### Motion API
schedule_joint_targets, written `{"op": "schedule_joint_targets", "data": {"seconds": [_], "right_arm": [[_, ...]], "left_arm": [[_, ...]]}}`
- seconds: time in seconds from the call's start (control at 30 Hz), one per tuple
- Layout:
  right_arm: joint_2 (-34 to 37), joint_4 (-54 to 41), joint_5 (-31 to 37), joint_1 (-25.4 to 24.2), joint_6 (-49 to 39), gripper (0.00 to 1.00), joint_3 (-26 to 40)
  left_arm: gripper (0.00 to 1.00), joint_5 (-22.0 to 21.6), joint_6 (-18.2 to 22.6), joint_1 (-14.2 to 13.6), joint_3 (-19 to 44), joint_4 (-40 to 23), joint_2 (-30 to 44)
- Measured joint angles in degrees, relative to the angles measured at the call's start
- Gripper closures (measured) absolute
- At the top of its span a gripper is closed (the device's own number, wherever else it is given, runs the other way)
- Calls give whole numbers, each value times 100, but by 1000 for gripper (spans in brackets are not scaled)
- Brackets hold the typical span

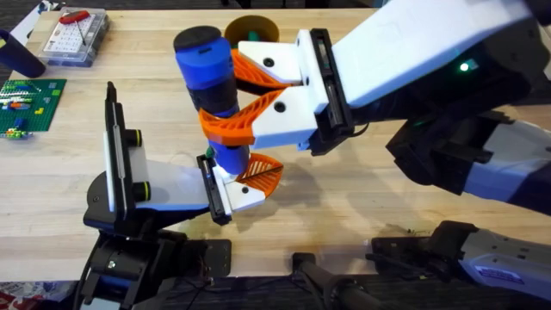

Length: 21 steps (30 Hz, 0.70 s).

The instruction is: Pick up the gripper from the table and insert it into the empty holder that is missing its gripper. Then pick up a screw, insert it into the mounting hole, and use the screwdriver to tighten it. Finally, clean up the table by picking up the vegetable and placing it into the bucket.

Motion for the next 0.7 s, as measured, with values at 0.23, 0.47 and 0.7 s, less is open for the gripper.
{"op": "schedule_joint_targets", "data": {"seconds": [0.23, 0.47, 0.7], "right_arm": [[6, -104, 2, -2, 23, 944, 0], [8, 38, 0, -9, 140, 944, -11], [-9, -178, -27, -108, 452, 944, 55]], "left_arm": [[986, -1, -2, -1, 0, -128, -1], [986, -1, 0, -1, 0, -126, -1], [986, -1, 0, -1, 0, -126, -2]]}}
